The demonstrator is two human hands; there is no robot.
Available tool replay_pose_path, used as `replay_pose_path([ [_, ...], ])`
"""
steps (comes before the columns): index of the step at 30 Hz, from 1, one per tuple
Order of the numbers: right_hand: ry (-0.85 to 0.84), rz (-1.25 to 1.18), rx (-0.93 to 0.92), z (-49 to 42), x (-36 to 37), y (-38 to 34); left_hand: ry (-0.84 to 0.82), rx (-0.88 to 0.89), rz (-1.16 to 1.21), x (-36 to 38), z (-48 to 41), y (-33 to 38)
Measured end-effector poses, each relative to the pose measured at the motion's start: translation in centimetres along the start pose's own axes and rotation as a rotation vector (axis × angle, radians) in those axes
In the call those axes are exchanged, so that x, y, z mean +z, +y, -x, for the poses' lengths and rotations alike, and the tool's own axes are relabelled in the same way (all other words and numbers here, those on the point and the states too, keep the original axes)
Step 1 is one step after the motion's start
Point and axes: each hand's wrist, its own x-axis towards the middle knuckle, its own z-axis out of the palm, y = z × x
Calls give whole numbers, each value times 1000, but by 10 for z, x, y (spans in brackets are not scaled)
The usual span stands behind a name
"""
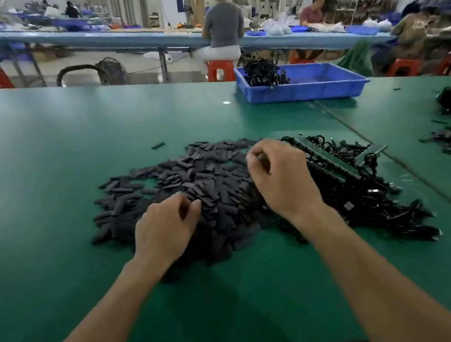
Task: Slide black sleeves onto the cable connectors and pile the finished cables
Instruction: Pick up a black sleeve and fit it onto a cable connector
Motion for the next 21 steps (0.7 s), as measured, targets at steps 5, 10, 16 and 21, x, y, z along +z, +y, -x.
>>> replay_pose_path([
  [5, 56, 487, 207, -27, -33, 32, -40, -26, -72, 10, -9, 4],
  [10, -117, 445, 331, -32, -38, 56, -15, -20, -14, 15, -19, 16],
  [16, -117, 447, 271, -43, -42, 63, -75, 29, 311, 13, -35, 52],
  [21, 9, 409, 128, -60, -52, 61, -224, 71, 545, 11, -56, 78],
])
